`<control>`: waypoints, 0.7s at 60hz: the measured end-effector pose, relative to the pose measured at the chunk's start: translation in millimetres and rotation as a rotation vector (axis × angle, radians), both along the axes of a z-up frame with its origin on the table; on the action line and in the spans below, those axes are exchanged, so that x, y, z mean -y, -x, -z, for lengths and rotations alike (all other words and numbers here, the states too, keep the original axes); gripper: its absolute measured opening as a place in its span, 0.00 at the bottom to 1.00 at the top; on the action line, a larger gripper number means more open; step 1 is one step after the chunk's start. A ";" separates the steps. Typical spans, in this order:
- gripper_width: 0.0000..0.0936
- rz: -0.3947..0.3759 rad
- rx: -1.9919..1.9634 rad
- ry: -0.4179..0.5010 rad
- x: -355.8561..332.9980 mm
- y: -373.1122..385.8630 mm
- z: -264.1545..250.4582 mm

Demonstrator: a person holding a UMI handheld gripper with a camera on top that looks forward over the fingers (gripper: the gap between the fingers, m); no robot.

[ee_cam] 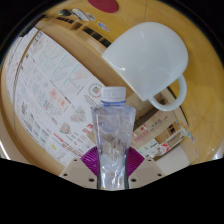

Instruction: Pour water

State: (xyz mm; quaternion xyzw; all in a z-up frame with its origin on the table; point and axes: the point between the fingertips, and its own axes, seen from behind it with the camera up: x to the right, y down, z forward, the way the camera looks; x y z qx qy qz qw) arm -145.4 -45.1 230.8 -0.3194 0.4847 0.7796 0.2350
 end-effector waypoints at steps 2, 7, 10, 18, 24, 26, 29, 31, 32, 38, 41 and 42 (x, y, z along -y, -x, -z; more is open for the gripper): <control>0.32 -0.010 0.009 -0.002 0.3 1.6 -1.2; 0.32 -0.028 0.092 -0.020 3.3 4.8 -14.0; 0.32 -0.029 0.222 -0.061 6.7 7.1 -27.5; 0.32 0.073 0.741 -0.241 17.9 -3.4 -83.9; 0.32 0.258 1.134 -0.360 16.7 -41.4 -128.1; 0.32 0.327 1.252 -0.383 16.4 -58.2 -139.9; 0.32 0.422 1.425 -0.405 15.0 -94.2 -147.1; 0.32 0.476 1.544 -0.403 12.4 -110.8 -149.3; 0.32 0.499 1.602 -0.392 11.9 -115.3 -151.6; 0.32 0.569 1.926 -0.333 3.3 -162.1 -120.6; 0.32 0.552 2.070 -0.292 -4.4 -184.6 -89.6; 0.32 0.539 2.116 -0.273 -6.7 -191.6 -76.9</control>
